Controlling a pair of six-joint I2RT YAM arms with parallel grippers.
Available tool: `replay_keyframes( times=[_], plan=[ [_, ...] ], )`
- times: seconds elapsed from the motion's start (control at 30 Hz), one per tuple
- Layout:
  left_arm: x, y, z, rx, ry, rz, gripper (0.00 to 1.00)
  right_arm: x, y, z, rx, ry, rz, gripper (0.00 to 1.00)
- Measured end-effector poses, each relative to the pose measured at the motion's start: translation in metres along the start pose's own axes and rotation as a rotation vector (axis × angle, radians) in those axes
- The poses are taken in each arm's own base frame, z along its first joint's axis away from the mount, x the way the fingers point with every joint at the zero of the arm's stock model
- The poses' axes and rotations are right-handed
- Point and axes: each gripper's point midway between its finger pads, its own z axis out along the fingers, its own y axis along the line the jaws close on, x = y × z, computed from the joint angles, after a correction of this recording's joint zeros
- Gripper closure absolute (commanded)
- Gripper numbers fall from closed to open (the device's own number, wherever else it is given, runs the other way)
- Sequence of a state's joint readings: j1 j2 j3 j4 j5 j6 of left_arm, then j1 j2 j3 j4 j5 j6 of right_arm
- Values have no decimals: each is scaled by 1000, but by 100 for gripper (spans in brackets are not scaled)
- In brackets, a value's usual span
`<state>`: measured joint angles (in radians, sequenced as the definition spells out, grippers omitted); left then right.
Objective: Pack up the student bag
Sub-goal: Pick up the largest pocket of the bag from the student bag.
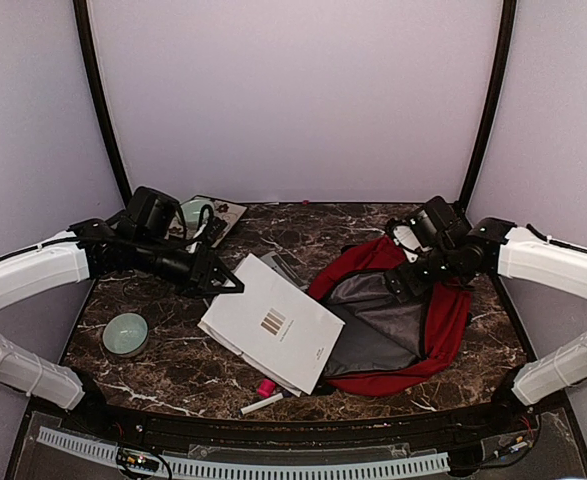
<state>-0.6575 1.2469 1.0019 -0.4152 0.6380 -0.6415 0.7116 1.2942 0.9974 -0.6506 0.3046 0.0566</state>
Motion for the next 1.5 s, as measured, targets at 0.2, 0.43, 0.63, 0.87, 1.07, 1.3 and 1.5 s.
replay_keyframes(
  times=[0.2, 0.43, 0.63, 0.87, 1.07, 1.3, 1.5],
  plan=[
    [2, -6, 3, -13, -5, -16, 100, -10, -27, 12, 6, -14, 68, 9],
    [9, -9, 8, -32, 5, -23, 100, -20, 7, 12, -256, -61, -19, 9],
    [15, -13, 13, -39, 16, -20, 100, -17, -3, 20, -332, -69, 11, 20],
    [18, -15, 18, -43, 23, -40, 100, -4, 6, 33, -411, -32, 7, 59],
    [12, -17, 19, -36, -3, -67, 100, -9, 20, 26, -503, -58, 11, 100],
    [8, -16, 23, -37, -17, -88, 100, -14, 25, 18, -549, -56, 10, 100],
    [7, -13, 27, -37, -18, -99, 100, -21, 23, 9, -550, -72, 60, 100]
  ],
)
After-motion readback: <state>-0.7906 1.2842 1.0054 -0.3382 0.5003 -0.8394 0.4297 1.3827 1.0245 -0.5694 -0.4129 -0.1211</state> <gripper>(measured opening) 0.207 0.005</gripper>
